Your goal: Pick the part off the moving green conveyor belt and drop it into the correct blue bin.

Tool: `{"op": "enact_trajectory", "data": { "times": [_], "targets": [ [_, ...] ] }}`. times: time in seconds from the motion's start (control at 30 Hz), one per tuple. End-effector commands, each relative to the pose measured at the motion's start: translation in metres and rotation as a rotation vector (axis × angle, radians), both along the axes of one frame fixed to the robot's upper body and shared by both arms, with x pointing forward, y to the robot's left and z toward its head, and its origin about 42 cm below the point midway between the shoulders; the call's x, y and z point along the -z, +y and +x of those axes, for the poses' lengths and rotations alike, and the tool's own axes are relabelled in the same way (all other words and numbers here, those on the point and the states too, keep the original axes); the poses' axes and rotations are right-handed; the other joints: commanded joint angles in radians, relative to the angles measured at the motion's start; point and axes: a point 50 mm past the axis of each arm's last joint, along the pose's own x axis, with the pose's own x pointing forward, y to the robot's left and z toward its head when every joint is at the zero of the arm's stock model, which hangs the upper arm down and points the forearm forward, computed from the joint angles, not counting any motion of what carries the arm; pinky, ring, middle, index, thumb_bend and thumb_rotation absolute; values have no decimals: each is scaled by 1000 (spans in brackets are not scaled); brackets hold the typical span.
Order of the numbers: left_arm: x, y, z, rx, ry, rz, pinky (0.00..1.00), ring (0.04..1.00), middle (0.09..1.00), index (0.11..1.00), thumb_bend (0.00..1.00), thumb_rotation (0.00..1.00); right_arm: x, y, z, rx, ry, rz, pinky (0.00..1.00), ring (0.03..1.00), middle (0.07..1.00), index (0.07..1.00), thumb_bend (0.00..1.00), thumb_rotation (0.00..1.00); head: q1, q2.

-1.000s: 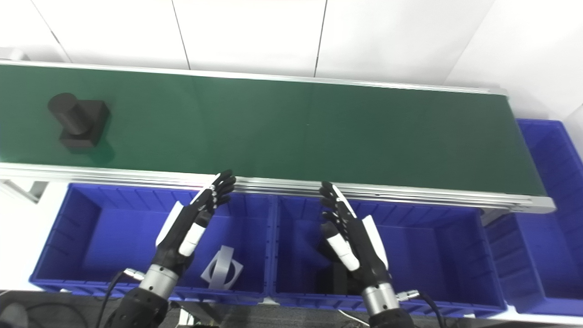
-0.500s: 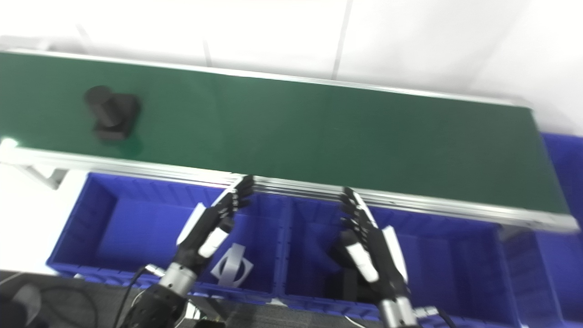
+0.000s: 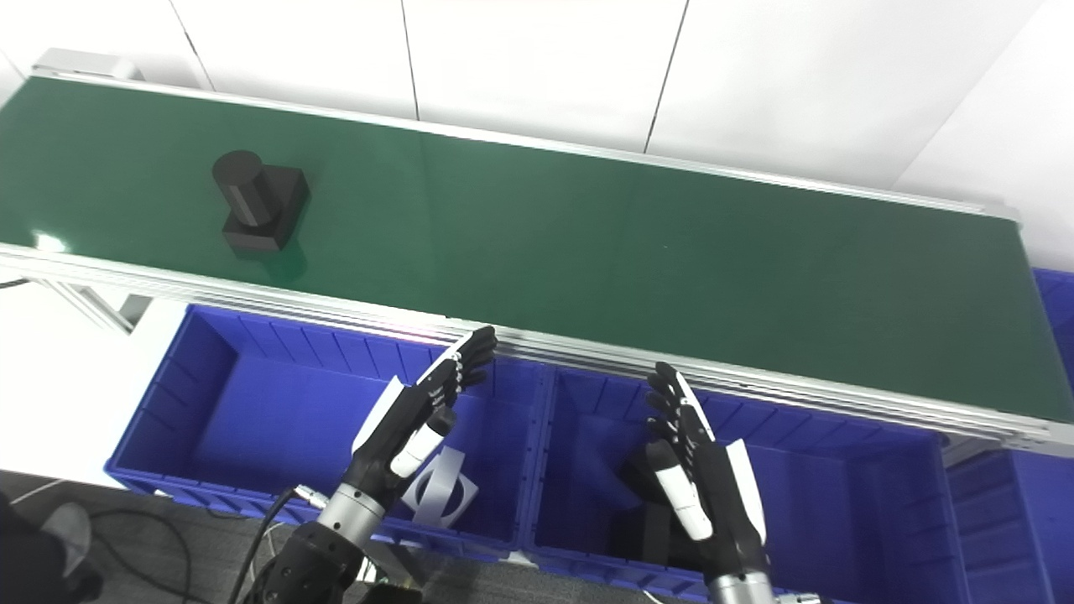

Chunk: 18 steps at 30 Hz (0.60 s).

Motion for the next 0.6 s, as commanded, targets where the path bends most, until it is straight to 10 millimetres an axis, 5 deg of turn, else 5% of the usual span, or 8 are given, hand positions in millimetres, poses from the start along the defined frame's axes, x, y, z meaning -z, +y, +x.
{"op": "enact_trajectory", "data": {
  "times": [0.0, 0.4, 0.57],
  "targets": [
    [-6, -7, 2, 0, -56, -23, 910, 932, 940, 934, 786, 943, -10, -1, 1, -3, -90, 18, 832, 906, 924, 957, 652, 982, 3, -6],
    [11, -13, 0, -6, -36, -10, 915, 933, 929, 923, 847, 928, 4, -6, -2, 13, -111, 33, 839, 899, 920, 959, 604, 954, 46, -133],
    [16, -19, 1, -12, -21, -13, 926, 939, 920, 908, 855, 881, 9, -10, -1, 41, -142, 46, 824, 889, 911, 954, 671, 933, 85, -198]
  ]
}}
